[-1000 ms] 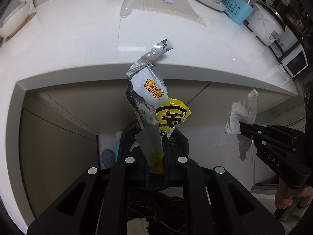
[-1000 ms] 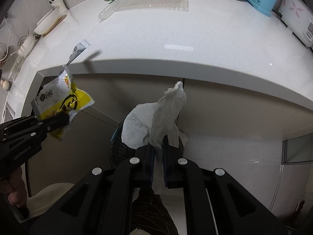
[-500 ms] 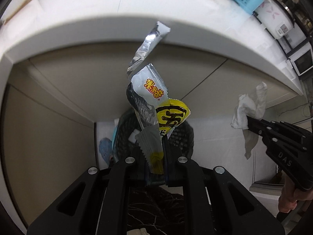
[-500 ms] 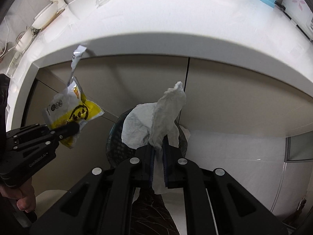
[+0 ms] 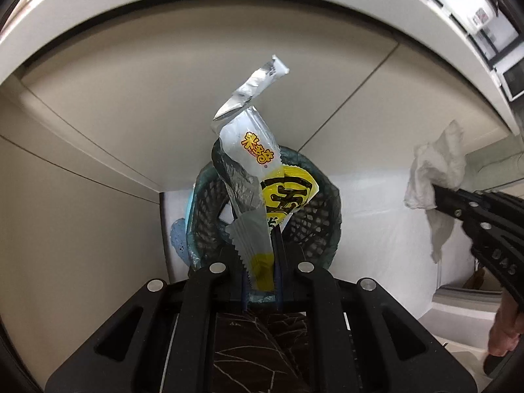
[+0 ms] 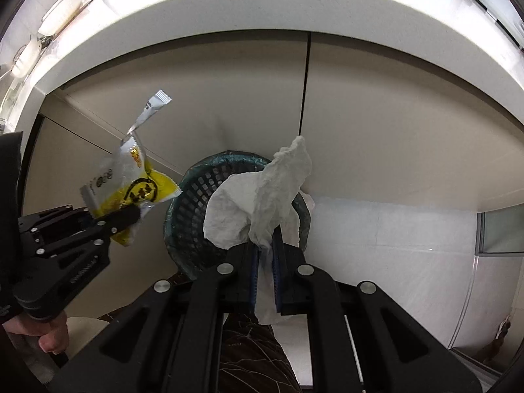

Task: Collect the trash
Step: 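Carry the yellow snack bag and white tissue down toward the trash bin, then open the left tool over the bin to drop the yellow snack bag, then open the right tool over the bin to drop the white tissue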

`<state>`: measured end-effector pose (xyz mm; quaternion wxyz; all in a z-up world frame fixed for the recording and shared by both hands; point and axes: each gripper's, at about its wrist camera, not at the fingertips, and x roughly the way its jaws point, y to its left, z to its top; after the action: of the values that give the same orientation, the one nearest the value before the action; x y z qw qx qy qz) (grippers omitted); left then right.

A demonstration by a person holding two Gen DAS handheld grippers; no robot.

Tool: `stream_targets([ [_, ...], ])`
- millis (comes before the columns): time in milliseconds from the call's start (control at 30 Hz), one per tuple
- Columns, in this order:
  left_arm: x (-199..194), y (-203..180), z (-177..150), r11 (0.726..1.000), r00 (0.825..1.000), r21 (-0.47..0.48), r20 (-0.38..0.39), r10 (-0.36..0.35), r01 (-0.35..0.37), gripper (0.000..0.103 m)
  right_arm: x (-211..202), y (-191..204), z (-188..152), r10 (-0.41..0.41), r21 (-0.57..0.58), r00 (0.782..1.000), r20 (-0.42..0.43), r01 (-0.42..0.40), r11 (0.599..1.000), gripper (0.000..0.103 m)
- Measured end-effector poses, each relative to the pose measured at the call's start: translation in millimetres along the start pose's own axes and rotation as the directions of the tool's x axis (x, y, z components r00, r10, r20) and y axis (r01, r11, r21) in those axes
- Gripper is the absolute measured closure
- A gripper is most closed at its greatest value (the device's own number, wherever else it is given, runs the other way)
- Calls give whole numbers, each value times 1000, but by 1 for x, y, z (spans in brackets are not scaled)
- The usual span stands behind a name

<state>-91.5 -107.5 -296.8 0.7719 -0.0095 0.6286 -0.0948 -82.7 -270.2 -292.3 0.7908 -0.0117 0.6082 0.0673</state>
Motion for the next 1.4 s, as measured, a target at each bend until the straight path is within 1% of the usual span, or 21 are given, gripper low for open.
stream_targets([
  [67,4,-9,0,1000,1000,21,-3,11,-11,90,2,-2,0,-1,6,1000,-7,1,1000,96],
  [200,13,-11,3,999,1000,41,-19,18,-17,88,8,-1,1,-2,18,1000,-22,3,1000,96],
  [267,16,-11,5,999,999,45,-26,19,-18,84,9,-2,1,-4,22,1000,-28,5,1000,96],
  [300,18,-9,7,999,999,43,-29,21,-20,74,10,-2,2,-4,25,1000,-30,5,1000,96],
  [333,18,-10,8,999,999,42,-27,18,-17,66,12,3,7,-5,25,999,-33,6,1000,96],
  [400,18,-13,10,999,1000,51,-28,11,-10,62,15,5,12,-6,25,999,-39,7,1000,96],
  [433,17,-11,9,998,1000,55,-28,11,-10,57,11,3,12,-5,25,999,-39,6,1000,96],
  [567,9,-13,11,998,1000,56,-1,13,-13,46,10,2,14,-4,24,1000,-25,4,1000,96],
  [633,3,-10,10,999,1000,39,21,18,-19,36,9,2,17,0,27,1000,-21,1,1000,96],
  [667,-1,-7,11,999,999,27,33,23,-24,33,9,3,18,2,28,1000,-19,-1,1000,96],
  [733,-4,-9,6,1000,998,12,49,26,-26,23,9,5,22,6,27,1000,-14,-6,1000,96],
  [833,-11,-2,1,999,996,-14,76,40,-39,13,11,11,27,14,17,1000,-4,-14,1000,96],
  [867,-14,2,1,999,995,-29,85,42,-40,12,12,13,28,20,13,1000,-2,-20,1000,96],
  [933,-18,10,2,997,994,-57,99,55,-50,6,14,18,30,34,3,999,1,-34,999,96],
  [1100,-27,30,-2,992,990,-103,116,77,-65,6,27,33,33,59,-32,998,-11,-59,998,96],
  [1300,-25,48,-12,988,991,-129,87,99,-87,6,42,51,37,76,-75,997,-26,-78,994,96],
  [1400,-25,56,-16,986,991,-145,84,100,-88,6,51,55,32,91,-88,995,-35,-93,992,96],
])
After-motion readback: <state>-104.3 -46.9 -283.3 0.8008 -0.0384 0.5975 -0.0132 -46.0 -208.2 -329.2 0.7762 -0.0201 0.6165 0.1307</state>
